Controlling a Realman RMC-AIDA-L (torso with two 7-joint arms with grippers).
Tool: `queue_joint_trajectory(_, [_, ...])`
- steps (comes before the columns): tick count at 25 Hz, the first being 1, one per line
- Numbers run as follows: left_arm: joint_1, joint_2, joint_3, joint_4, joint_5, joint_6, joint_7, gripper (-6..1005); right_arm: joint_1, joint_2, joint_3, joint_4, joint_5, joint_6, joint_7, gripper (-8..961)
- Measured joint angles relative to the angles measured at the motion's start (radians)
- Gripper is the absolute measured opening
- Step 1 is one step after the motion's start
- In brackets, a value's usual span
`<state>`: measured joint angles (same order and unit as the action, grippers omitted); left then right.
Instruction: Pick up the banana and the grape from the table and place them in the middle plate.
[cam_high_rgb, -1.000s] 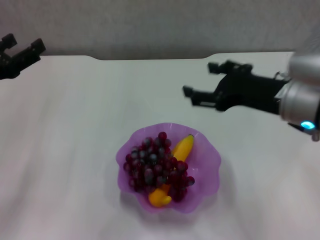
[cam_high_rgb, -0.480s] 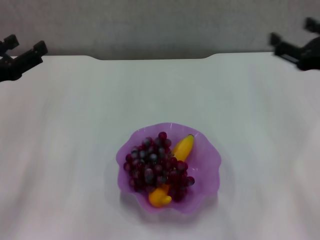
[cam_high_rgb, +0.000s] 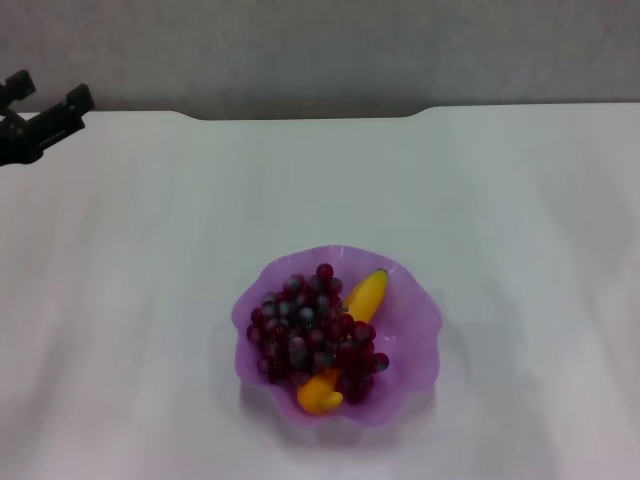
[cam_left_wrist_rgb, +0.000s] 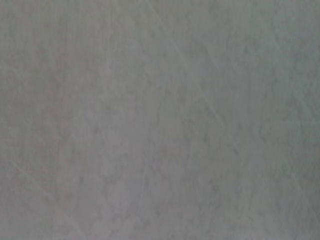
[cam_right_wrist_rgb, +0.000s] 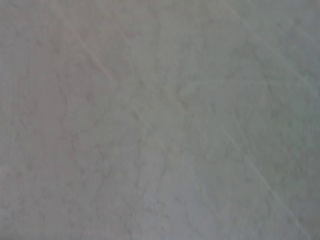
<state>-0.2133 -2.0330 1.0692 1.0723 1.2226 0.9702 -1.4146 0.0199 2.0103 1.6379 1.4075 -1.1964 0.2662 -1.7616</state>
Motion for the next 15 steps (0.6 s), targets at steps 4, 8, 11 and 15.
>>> queue_joint_trajectory(4, [0.000,-0.003,0.002,0.000,0.000,-0.002,0.014,877,0.024,0.001,0.076,-0.181,0.359,0.173,-0.315,883])
queue_joint_trajectory(8, [0.000,-0.004,0.005,0.000,0.000,-0.006,0.015,877,0.026,0.002,0.082,-0.278,0.570,0.222,-0.518,883])
queue_joint_trajectory(11, [0.000,-0.004,0.023,0.000,0.000,-0.027,0.017,876,0.030,0.002,0.083,-0.357,0.685,0.243,-0.629,882])
queue_joint_trajectory(15, [0.003,-0.004,0.059,0.002,0.000,-0.074,0.031,876,0.069,0.002,0.093,-0.494,0.769,0.280,-0.720,880])
